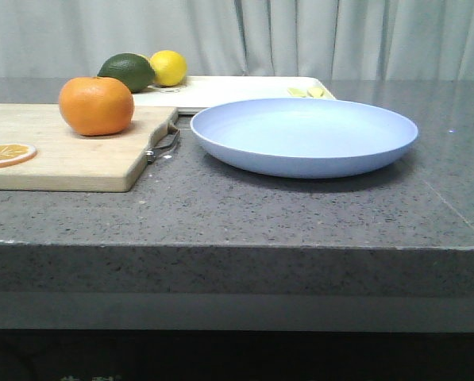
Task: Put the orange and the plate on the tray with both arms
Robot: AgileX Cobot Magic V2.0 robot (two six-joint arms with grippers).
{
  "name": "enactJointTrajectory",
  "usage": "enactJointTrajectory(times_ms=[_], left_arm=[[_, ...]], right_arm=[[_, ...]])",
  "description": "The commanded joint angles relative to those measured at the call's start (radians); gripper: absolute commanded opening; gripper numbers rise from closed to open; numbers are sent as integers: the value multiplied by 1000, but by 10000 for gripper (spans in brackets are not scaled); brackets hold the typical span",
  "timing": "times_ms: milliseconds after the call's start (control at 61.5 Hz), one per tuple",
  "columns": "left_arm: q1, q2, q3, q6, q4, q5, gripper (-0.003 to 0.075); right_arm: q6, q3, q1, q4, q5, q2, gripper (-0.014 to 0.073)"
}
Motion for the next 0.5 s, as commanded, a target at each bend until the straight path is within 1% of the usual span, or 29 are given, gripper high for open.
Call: enactJointTrajectory(times_ms=[0, 146, 260, 325, 407, 488], left_arm=[[2, -19, 4, -6, -6, -84, -18], [2, -19, 4, -6, -6, -143, -18], [2, -19, 0, -6, -8, -291, -18], [2, -19, -18, -6, -8, -331, -18], [2, -16, -63, -6, -8, -316, -17], [2, -5, -137, -6, -8, -245, -17]], right_arm=[[-9, -5, -7, 1, -82, -23, -60], [-9, -5, -7, 1, -109, -23, -60], [6, -21, -7, 23, -136, -23, -60], [6, -44, -7, 28, -139, -23, -60], [6, -89, -7, 28, -135, -23, -60], [6, -162, -7, 28, -109, -18, -60]])
